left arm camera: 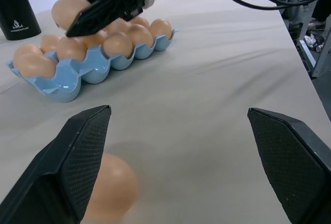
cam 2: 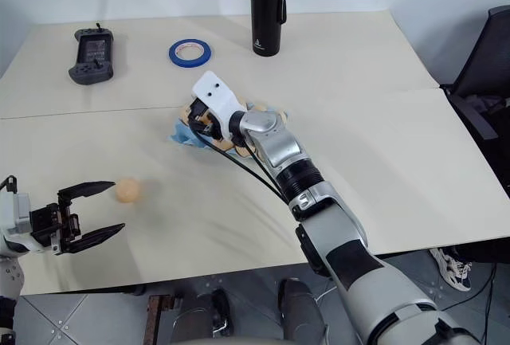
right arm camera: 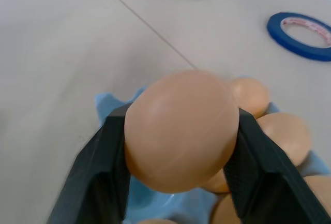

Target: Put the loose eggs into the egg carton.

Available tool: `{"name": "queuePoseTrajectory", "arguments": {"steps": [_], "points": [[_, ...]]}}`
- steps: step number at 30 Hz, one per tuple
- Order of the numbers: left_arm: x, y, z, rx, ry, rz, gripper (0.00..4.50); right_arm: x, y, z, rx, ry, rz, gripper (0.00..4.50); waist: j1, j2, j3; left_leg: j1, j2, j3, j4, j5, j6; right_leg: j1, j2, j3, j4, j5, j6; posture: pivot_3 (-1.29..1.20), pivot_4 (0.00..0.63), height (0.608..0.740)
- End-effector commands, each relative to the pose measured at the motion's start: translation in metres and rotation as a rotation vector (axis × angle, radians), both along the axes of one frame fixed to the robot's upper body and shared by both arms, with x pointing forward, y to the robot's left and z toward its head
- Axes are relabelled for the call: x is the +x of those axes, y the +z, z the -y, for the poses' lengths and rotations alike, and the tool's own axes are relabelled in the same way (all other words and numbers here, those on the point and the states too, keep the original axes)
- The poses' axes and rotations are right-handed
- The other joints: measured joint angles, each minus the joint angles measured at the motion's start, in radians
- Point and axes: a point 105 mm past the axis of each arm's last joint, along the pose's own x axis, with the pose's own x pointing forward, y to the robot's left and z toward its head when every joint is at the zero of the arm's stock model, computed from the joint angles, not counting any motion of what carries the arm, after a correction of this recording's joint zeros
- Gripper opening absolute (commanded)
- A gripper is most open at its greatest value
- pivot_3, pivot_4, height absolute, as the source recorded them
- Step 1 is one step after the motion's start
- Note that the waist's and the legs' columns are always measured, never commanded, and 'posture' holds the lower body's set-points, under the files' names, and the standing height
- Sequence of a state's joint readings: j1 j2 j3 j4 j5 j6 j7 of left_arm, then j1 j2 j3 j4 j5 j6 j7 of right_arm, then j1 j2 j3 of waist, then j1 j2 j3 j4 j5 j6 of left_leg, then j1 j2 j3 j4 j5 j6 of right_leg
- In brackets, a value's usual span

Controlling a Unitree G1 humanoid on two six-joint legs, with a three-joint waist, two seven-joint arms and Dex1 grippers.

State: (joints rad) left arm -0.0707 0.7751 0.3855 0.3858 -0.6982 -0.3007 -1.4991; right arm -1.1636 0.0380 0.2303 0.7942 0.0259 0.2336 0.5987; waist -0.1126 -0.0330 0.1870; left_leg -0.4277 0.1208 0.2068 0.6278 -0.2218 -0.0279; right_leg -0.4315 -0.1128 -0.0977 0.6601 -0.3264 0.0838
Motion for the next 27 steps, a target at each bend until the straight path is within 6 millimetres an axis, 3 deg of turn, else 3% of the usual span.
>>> {"name": "queuePoseTrajectory", "arguments": {"steps": [1, 4, 10, 16, 24, 27], "points": [[-0.001, 0.008, -0.001, 0.010, 0.007, 0.043, 4.50, -0.004, 0.019, -0.008, 0.035, 0.034, 0.059, 3.55, 0.000, 0.000, 0.000, 0.000, 0.000, 0.000, 0.000, 0.000, 0.000, 0.000, 0.000, 0.000, 0.000, 0.000, 0.000, 0.00, 0.150, 0.740], [0.000, 0.009, -0.001, 0.010, 0.014, 0.048, 4.50, -0.005, 0.019, -0.007, 0.035, 0.038, 0.066, 4.49, 0.000, 0.000, 0.000, 0.000, 0.000, -0.001, 0.000, 0.001, 0.000, 0.000, 0.000, 0.000, 0.000, 0.000, 0.000, 0.00, 0.150, 0.740], [0.003, 0.012, -0.002, 0.005, 0.057, 0.076, 4.50, -0.005, 0.029, 0.004, 0.059, 0.046, 0.102, 4.49, 0.001, 0.000, 0.000, 0.000, 0.000, -0.002, 0.000, 0.001, 0.000, 0.000, 0.000, 0.000, 0.001, 0.000, 0.000, 0.00, 0.150, 0.740], [0.009, 0.022, -0.008, 0.008, 0.196, 0.123, 4.50, -0.026, 0.042, 0.032, 0.082, 0.155, 0.218, 4.49, 0.004, 0.000, 0.000, 0.000, 0.000, -0.004, 0.000, 0.001, 0.000, 0.001, -0.001, -0.001, 0.000, 0.000, 0.000, 0.00, 0.150, 0.740], [0.005, 0.040, -0.013, -0.055, 0.416, 0.216, 4.50, -0.063, 0.034, 0.095, 0.089, 0.280, 0.233, 4.49, 0.006, 0.000, 0.000, 0.000, 0.000, -0.005, 0.000, -0.001, 0.002, 0.002, -0.001, -0.001, -0.001, 0.000, 0.000, 0.00, 0.150, 0.740], [0.002, 0.039, -0.012, -0.085, 0.517, 0.234, 4.50, -0.079, 0.015, 0.120, 0.052, 0.334, 0.178, 4.49, 0.008, 0.000, 0.000, 0.002, 0.000, -0.005, 0.000, -0.002, 0.005, 0.003, 0.000, -0.001, 0.000, 0.000, 0.000, 0.00, 0.150, 0.740]]}}
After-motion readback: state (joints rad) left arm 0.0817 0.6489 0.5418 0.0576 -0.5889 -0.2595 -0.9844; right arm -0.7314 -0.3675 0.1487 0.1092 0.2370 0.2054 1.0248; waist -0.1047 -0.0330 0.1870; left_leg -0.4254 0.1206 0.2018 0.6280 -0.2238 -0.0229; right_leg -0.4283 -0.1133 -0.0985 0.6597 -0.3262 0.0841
